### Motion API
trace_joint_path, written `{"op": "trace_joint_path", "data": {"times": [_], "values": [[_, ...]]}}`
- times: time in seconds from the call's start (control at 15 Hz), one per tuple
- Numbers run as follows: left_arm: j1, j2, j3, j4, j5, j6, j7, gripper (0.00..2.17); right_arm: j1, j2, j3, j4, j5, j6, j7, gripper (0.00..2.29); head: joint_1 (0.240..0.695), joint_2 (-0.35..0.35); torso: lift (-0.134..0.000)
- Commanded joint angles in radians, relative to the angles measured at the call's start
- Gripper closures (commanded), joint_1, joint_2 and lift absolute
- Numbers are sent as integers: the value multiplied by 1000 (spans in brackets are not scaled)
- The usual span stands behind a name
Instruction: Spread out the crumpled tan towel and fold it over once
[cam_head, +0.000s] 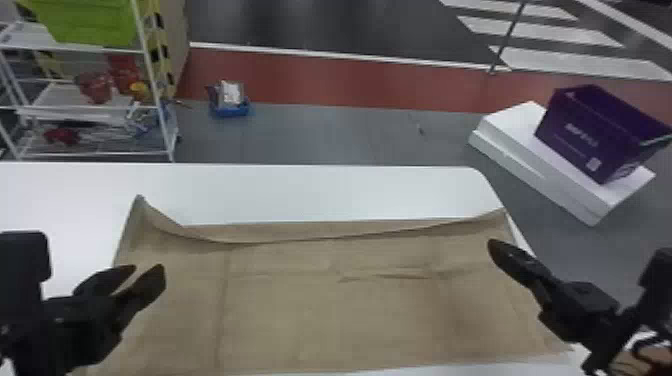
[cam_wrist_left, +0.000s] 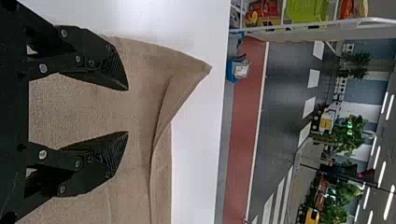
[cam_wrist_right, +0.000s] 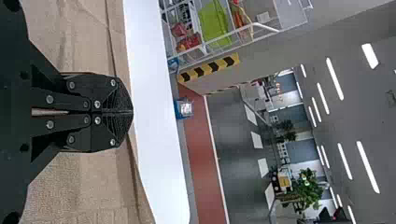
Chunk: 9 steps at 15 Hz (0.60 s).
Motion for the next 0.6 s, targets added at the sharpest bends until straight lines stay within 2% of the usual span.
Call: {"op": "trace_joint_path", "data": {"times": [0.0,0.07,0.27,0.53], "values": [[13,8,-50,-2,-11,0,-4,1771,34,10,42,-24,66,-8,-1,1895,695,-194,-124],[15,9,-76,5,-37,0,-2,1831,38,10,61,-24,90,-2,-1,1895,695,-199,-124],[16,9,-129,57,-115,-52,10,1831,35,9,118,-4,167,14,-15,1895,695,-209,-124],[12,21,-136,97,-137,-71,9,1831,15,1,156,45,227,29,-24,1895,695,-200,-124]]}}
